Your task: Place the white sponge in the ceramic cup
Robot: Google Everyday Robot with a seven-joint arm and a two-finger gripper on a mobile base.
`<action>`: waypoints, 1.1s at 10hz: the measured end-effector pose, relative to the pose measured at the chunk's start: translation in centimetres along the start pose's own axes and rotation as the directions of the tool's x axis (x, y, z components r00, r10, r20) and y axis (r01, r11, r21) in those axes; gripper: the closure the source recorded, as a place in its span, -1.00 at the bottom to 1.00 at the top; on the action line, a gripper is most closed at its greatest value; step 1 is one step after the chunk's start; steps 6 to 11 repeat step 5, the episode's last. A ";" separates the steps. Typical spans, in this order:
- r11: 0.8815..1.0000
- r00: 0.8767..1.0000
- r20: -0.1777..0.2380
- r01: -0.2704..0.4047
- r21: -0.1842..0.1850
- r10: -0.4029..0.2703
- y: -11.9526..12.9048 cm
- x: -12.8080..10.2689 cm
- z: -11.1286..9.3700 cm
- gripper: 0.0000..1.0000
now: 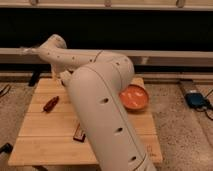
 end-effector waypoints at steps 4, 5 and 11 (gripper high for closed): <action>1.000 1.000 0.012 -0.018 0.007 0.017 -0.4 -0.3 -0.5 -0.60; 1.000 1.000 0.012 -0.017 0.007 0.017 -0.4 -0.3 -0.5 -0.60; 1.000 1.000 0.012 -0.017 0.007 0.017 -0.4 -0.3 -0.5 -0.60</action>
